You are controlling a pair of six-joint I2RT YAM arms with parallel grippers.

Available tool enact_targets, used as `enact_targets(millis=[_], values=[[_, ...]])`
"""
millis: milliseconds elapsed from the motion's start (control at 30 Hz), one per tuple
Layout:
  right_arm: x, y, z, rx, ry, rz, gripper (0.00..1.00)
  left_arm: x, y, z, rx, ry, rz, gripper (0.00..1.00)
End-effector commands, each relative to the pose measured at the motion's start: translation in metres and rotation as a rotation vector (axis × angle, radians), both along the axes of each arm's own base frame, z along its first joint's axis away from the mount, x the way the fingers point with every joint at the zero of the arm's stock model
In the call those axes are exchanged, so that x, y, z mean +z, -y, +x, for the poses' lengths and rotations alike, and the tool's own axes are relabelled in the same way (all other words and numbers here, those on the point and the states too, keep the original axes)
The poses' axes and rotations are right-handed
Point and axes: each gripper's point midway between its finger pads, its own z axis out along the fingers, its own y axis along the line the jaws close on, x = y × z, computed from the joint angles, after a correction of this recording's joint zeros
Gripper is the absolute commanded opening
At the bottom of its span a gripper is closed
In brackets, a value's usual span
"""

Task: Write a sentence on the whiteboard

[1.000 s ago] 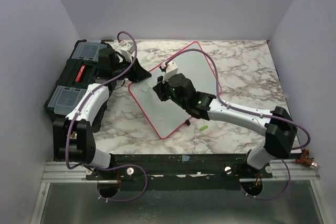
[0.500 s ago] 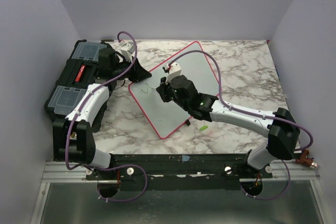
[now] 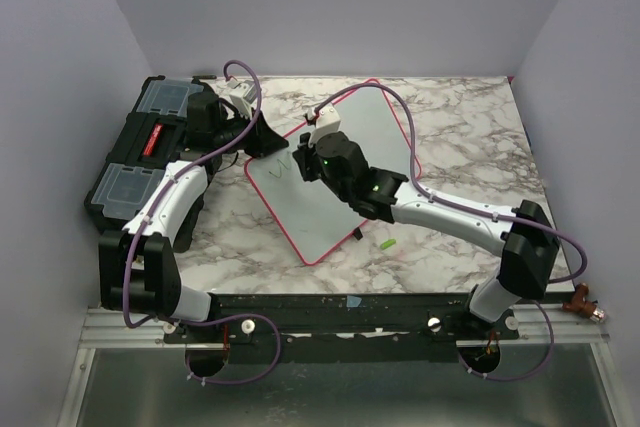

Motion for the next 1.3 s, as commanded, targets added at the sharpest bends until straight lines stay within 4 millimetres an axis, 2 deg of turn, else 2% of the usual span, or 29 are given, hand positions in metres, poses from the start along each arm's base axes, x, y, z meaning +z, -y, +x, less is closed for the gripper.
enact_targets(millis=[0,167,533,733,833,933,1033,1267], values=[[-0.014,0.002,0.008,-0.035,-0.003,-0.060,0.00,0.025,0.004,-0.005,-0.025,0.115,0.004,0.00],[-0.008,0.010,-0.001,-0.013,-0.003,-0.047,0.01,0.026,0.003,-0.004,-0.020,0.117,0.006,0.00],[0.047,0.013,-0.030,0.103,0.022,0.094,0.01,0.034,0.003,0.001,0.006,0.108,-0.009,0.00],[0.038,0.028,-0.047,0.124,-0.053,0.059,0.01,0.027,0.011,0.009,-0.002,0.065,0.000,0.00],[0.032,0.037,-0.050,0.106,-0.072,0.038,0.01,0.028,0.013,0.009,-0.009,0.049,0.016,0.00],[0.034,0.050,-0.049,0.072,-0.027,0.057,0.01,0.038,0.017,0.009,-0.014,0.077,0.013,0.00],[0.031,0.060,-0.046,0.040,0.018,0.066,0.01,0.039,0.018,0.009,-0.011,0.080,0.036,0.00],[0.025,0.058,-0.046,0.053,0.047,0.103,0.01,0.043,0.016,0.007,-0.008,0.083,0.065,0.00]])
